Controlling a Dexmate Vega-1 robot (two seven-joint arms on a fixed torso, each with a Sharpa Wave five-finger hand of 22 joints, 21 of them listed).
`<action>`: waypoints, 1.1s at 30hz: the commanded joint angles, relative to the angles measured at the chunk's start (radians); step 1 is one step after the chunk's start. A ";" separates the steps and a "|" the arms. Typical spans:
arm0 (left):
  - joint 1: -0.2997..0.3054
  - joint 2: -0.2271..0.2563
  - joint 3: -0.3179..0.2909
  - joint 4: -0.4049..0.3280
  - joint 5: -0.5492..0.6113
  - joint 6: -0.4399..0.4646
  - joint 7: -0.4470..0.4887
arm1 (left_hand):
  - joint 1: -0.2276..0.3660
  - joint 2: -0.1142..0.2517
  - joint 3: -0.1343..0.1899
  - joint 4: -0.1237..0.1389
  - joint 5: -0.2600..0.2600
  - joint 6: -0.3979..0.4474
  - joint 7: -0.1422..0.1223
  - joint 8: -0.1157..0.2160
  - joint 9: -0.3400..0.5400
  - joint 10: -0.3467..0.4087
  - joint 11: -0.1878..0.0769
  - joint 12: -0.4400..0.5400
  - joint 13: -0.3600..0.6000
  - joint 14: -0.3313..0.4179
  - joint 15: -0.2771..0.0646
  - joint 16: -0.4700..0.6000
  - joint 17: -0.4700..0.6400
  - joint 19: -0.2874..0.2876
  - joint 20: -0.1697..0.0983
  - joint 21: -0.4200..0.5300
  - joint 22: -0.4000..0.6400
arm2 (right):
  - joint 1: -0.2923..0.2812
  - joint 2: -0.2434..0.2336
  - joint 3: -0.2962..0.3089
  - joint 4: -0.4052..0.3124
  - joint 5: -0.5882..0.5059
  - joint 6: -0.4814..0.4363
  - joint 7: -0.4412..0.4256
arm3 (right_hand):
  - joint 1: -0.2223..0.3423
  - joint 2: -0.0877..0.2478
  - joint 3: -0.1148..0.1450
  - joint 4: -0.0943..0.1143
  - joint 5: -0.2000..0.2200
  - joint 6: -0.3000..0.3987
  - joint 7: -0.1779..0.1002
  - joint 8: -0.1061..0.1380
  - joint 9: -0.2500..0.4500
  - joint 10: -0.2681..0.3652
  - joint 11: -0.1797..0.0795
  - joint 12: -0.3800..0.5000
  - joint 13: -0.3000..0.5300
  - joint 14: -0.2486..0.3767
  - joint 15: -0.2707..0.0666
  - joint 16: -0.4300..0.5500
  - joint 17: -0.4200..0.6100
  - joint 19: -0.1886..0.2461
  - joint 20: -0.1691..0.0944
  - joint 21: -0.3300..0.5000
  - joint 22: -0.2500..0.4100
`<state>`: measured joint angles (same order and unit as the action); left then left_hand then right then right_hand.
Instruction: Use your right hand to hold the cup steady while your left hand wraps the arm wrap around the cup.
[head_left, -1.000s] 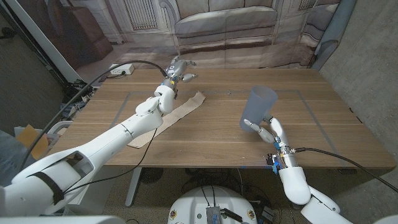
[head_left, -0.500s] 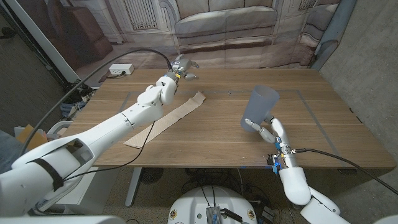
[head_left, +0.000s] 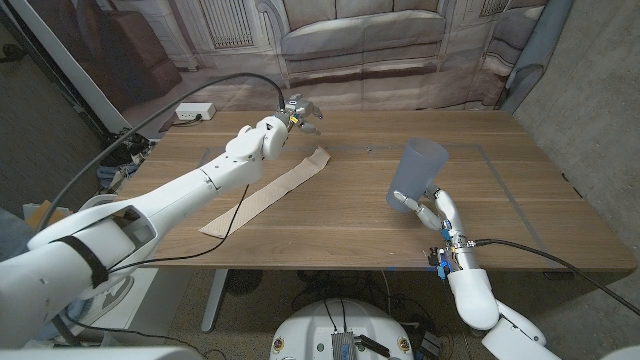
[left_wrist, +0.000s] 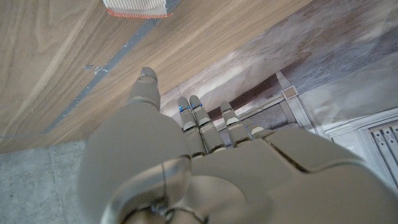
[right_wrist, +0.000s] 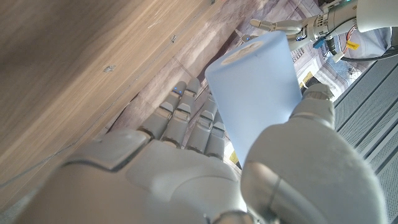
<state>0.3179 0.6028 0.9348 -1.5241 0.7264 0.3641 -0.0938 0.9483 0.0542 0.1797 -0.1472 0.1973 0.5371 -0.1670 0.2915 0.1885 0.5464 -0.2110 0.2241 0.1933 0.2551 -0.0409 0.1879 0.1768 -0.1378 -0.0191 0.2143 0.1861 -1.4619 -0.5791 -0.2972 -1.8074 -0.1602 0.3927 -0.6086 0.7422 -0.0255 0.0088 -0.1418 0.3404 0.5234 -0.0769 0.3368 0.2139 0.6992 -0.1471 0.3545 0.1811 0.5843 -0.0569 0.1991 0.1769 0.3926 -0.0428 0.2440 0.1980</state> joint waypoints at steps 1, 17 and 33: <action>-0.064 -0.043 0.056 0.097 0.052 -0.060 -0.080 | 0.008 -0.005 0.003 0.000 0.005 0.008 -0.009 -0.007 0.003 0.013 -0.003 -0.004 0.003 -0.001 -0.131 0.005 0.001 0.007 0.008 0.000 0.001 | 0.003 0.008 -0.003 0.008 0.012 -0.005 0.004 | 0.105 0.100 0.017 0.010 -0.001 0.152 -0.146 -0.003 0.000 0.067 -0.059 0.001 0.004 0.007 -0.108 -0.003 0.002 0.009 -0.009 0.004 0.001; -0.135 -0.132 0.126 0.274 0.061 -0.141 -0.081 | 0.052 0.010 0.023 -0.005 0.009 0.037 -0.032 -0.006 0.005 0.048 -0.004 -0.006 0.005 0.010 -0.133 0.007 0.001 0.019 0.013 0.000 -0.001 | 0.021 0.022 -0.018 0.029 0.024 -0.011 0.000 | 0.107 0.103 0.017 0.011 -0.006 0.155 -0.146 -0.007 0.000 0.064 -0.059 -0.004 0.004 0.005 -0.105 -0.006 0.003 0.010 -0.004 0.003 0.001; -0.179 -0.162 0.170 0.377 0.053 -0.195 -0.062 | 0.117 0.003 0.042 -0.015 0.013 0.058 -0.050 -0.013 0.005 0.080 -0.007 -0.015 0.007 0.025 -0.138 0.004 0.000 0.053 0.018 0.004 -0.004 | 0.030 0.032 -0.025 0.032 0.034 -0.038 -0.013 | 0.111 0.107 0.019 0.011 -0.010 0.158 -0.146 -0.010 0.000 0.066 -0.059 -0.007 0.004 0.009 -0.104 -0.006 0.003 0.011 -0.002 0.003 0.001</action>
<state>0.1695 0.4618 1.0752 -1.2151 0.7843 0.2018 -0.1600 1.0480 0.0638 0.2130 -0.1585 0.2042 0.5995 -0.2099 0.2838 0.1884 0.6176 -0.2178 0.2151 0.1980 0.2733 -0.0409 0.1880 0.1769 -0.0910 -0.0053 0.2144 0.1813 -1.4401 -0.5531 -0.3159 -1.7793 -0.1312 0.3700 -0.6144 0.7495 -0.0328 0.0087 -0.1416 0.3357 0.5235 -0.0772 0.3281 0.2140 0.6994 -0.1474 0.3501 0.1786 0.5842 -0.0568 0.1992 0.1771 0.3925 -0.0428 0.2434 0.1977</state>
